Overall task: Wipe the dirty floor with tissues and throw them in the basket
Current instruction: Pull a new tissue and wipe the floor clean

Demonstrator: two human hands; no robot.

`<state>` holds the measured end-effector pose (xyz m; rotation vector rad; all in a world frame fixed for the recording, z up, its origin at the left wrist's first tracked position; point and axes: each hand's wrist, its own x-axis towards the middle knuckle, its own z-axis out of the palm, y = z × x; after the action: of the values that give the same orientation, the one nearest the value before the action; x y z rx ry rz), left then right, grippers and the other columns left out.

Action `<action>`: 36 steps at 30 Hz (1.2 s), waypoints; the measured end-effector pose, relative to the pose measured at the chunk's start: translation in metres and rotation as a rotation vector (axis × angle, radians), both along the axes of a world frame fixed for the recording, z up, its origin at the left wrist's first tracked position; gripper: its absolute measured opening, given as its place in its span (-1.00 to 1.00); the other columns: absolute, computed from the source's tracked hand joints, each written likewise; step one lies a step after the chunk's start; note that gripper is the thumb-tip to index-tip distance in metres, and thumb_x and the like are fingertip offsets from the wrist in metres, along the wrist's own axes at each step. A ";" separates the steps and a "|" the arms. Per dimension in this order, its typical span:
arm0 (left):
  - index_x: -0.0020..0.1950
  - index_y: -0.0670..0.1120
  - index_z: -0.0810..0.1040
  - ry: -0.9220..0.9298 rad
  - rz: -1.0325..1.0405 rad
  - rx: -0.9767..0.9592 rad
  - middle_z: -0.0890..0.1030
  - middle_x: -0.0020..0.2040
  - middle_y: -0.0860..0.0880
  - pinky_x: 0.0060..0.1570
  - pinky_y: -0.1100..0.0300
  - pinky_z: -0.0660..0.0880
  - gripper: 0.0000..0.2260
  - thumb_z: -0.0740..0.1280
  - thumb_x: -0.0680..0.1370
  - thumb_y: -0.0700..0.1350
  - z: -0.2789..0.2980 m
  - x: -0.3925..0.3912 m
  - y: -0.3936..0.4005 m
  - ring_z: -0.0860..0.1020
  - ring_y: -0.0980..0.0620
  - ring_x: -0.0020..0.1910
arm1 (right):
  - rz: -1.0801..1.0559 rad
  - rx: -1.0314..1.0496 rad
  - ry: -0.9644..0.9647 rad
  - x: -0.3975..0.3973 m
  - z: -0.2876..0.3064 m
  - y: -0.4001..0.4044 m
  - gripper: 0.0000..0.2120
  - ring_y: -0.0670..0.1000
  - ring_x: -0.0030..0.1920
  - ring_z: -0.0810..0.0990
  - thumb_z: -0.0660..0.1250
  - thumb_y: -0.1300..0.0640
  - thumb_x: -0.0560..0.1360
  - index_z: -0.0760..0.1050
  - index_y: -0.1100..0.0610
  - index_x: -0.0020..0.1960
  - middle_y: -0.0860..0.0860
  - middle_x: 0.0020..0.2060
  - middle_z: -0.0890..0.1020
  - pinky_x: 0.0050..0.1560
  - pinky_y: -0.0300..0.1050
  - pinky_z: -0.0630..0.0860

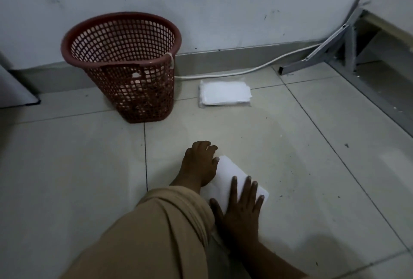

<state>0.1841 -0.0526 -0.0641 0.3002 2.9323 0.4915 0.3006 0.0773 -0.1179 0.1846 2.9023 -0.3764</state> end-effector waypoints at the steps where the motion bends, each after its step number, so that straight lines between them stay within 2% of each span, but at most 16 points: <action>1: 0.48 -0.03 0.33 -0.010 0.020 0.007 0.29 0.50 -0.05 0.43 0.02 0.20 -0.59 0.13 0.64 0.04 -0.003 0.003 -0.005 0.20 -0.06 0.49 | -0.019 0.002 0.007 0.001 -0.003 -0.005 -0.10 0.23 0.49 -0.46 -0.28 -0.49 0.40 -0.49 0.04 0.49 0.18 0.47 -0.46 0.49 0.27 -0.33; 4: 0.49 -0.04 0.31 -0.007 0.058 0.013 0.27 0.52 -0.07 0.45 0.01 0.17 -0.57 0.10 0.65 0.07 -0.011 0.009 -0.018 0.17 -0.07 0.50 | -0.034 0.000 0.046 -0.008 -0.009 -0.016 -0.12 0.23 0.50 -0.42 -0.28 -0.48 0.42 -0.42 0.02 0.53 0.18 0.50 -0.42 0.50 0.26 -0.30; 7: 0.50 -0.04 0.30 0.003 0.097 0.022 0.28 0.52 -0.06 0.45 0.00 0.18 -0.57 0.07 0.66 0.09 -0.015 0.013 -0.031 0.17 -0.07 0.50 | 0.058 -0.039 0.074 -0.022 -0.010 -0.025 -0.17 0.18 0.52 -0.39 -0.21 -0.46 0.47 -0.35 -0.03 0.55 0.14 0.52 -0.38 0.52 0.22 -0.29; 12: 0.50 -0.04 0.30 -0.027 0.136 0.016 0.28 0.51 -0.06 0.45 -0.01 0.17 -0.55 0.06 0.66 0.11 -0.020 0.011 -0.047 0.18 -0.08 0.50 | 0.443 -0.112 0.084 -0.015 -0.017 -0.023 -0.27 0.00 0.54 -0.37 -0.15 -0.41 0.54 -0.32 -0.12 0.56 0.00 0.55 -0.32 0.53 0.12 -0.29; 16: 0.49 -0.05 0.31 -0.030 0.137 0.024 0.30 0.50 -0.08 0.44 -0.01 0.19 -0.55 0.05 0.66 0.12 -0.023 0.005 -0.049 0.19 -0.09 0.49 | 0.692 -0.108 0.096 0.000 -0.020 0.003 -0.35 -0.02 0.57 -0.20 -0.14 -0.35 0.59 -0.24 -0.13 0.57 -0.08 0.58 -0.16 0.54 0.17 -0.15; 18: 0.49 -0.06 0.31 -0.027 0.133 0.024 0.31 0.50 -0.09 0.45 -0.01 0.19 -0.55 0.06 0.66 0.12 -0.025 0.003 -0.049 0.19 -0.09 0.49 | 0.673 -0.037 0.135 0.000 -0.018 0.021 -0.38 -0.01 0.58 -0.11 -0.13 -0.31 0.61 -0.18 -0.11 0.58 -0.05 0.59 -0.08 0.56 0.17 -0.04; 19: 0.49 -0.06 0.32 -0.030 0.127 0.027 0.31 0.50 -0.09 0.45 -0.01 0.18 -0.55 0.06 0.66 0.12 -0.027 0.003 -0.048 0.19 -0.09 0.50 | 0.587 -0.018 0.136 -0.003 -0.017 0.027 -0.38 0.00 0.58 -0.12 -0.14 -0.30 0.61 -0.19 -0.09 0.58 -0.04 0.59 -0.08 0.55 0.16 -0.05; 21: 0.48 -0.06 0.33 -0.026 0.124 0.031 0.30 0.51 -0.09 0.46 0.00 0.17 -0.55 0.06 0.66 0.12 -0.030 0.005 -0.049 0.18 -0.08 0.51 | 0.394 -0.010 0.111 -0.018 -0.015 0.028 -0.36 0.01 0.57 -0.22 -0.14 -0.26 0.61 -0.26 -0.05 0.57 -0.01 0.58 -0.17 0.55 0.09 -0.18; 23: 0.49 -0.05 0.32 -0.025 0.130 0.037 0.26 0.53 -0.08 0.48 0.01 0.13 -0.54 0.06 0.65 0.13 -0.033 0.010 -0.050 0.14 -0.07 0.53 | 0.311 -0.015 0.086 -0.037 -0.013 0.014 -0.35 0.04 0.55 -0.31 -0.14 -0.25 0.60 -0.34 -0.06 0.55 0.04 0.56 -0.26 0.54 0.09 -0.25; 26: 0.53 -0.03 0.26 -0.007 0.162 0.046 0.15 0.58 -0.06 0.51 0.02 0.02 -0.49 0.05 0.64 0.17 -0.038 0.020 -0.055 0.03 -0.05 0.57 | 0.439 -0.047 0.058 -0.046 -0.011 -0.020 -0.37 0.03 0.53 -0.38 -0.17 -0.28 0.60 -0.36 -0.12 0.54 0.02 0.55 -0.29 0.54 0.14 -0.27; 29: 0.55 -0.02 0.21 0.009 0.178 0.039 0.08 0.60 -0.05 0.50 0.01 -0.01 -0.46 0.03 0.63 0.20 -0.037 0.022 -0.064 -0.04 -0.04 0.58 | 0.687 -0.060 0.026 -0.020 -0.016 -0.038 -0.37 0.05 0.56 -0.29 -0.25 -0.33 0.59 -0.29 -0.09 0.55 0.00 0.57 -0.17 0.52 0.26 -0.18; 31: 0.56 -0.01 0.18 0.003 0.163 0.021 0.06 0.61 -0.04 0.50 0.00 -0.01 -0.45 0.01 0.63 0.21 -0.036 0.021 -0.072 -0.05 -0.04 0.58 | 0.842 -0.050 0.039 -0.009 -0.018 -0.026 -0.38 0.04 0.57 -0.21 -0.22 -0.33 0.60 -0.24 -0.10 0.57 0.00 0.58 -0.09 0.49 0.32 -0.21; 33: 0.56 -0.01 0.18 -0.003 0.140 -0.001 0.07 0.61 -0.04 0.50 -0.01 -0.01 -0.45 0.01 0.63 0.21 -0.034 0.021 -0.081 -0.04 -0.04 0.58 | 0.964 -0.037 0.043 -0.015 -0.016 -0.007 -0.40 -0.01 0.57 -0.22 -0.18 -0.31 0.61 -0.25 -0.14 0.57 -0.03 0.58 -0.09 0.50 0.27 -0.28; 36: 0.56 -0.02 0.18 -0.002 0.142 -0.029 0.06 0.61 -0.04 0.51 0.01 -0.04 -0.46 0.02 0.64 0.19 -0.035 0.029 -0.091 -0.04 -0.04 0.58 | 0.889 0.002 0.067 -0.038 -0.012 0.010 -0.41 -0.05 0.55 -0.28 -0.18 -0.29 0.62 -0.26 -0.16 0.56 -0.06 0.58 -0.14 0.53 0.20 -0.24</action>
<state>0.2128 -0.1435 -0.0987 0.0878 2.9694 0.4667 0.2628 0.0871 -0.1302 -1.0852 2.6889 -0.2088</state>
